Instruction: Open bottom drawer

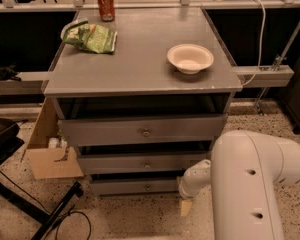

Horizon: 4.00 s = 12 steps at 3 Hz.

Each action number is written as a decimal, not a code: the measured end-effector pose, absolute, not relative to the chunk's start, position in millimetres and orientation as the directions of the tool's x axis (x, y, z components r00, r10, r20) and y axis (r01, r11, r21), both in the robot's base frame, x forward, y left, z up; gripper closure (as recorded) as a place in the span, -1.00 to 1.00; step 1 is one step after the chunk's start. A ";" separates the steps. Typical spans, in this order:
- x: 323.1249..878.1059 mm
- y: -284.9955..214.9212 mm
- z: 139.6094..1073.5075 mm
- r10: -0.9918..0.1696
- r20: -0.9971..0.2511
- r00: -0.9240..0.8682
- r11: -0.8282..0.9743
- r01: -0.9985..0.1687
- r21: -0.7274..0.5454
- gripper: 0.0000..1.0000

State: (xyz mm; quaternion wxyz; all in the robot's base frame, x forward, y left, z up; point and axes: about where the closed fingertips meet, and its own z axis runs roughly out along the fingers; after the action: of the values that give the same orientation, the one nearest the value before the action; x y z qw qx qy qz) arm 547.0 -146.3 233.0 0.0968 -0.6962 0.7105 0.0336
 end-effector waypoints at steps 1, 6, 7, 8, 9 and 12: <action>574.0 -154.6 231.1 -0.984 -0.179 0.001 0.028 -0.987 -0.157 -1.00; 610.7 -152.6 161.5 -0.975 -0.219 -0.032 0.077 -0.976 -0.204 -0.61; 613.8 -157.9 155.8 -0.977 -0.209 -0.039 0.083 -0.974 -0.209 -0.15; 611.9 -168.5 157.6 -0.982 -0.187 -0.040 0.080 -0.973 -0.214 0.32; 612.2 -168.3 160.9 -0.982 -0.187 -0.040 0.080 -0.974 -0.214 0.78; 587.5 -179.3 162.9 -0.982 -0.179 -0.059 0.089 -0.982 -0.166 1.00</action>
Offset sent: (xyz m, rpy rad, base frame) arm 0.0237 -0.0076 -0.0019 -0.0059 -0.0612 -0.0008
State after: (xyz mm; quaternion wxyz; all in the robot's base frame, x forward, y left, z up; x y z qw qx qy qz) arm 587.5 -179.3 162.9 0.1229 -0.6750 0.7275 0.0001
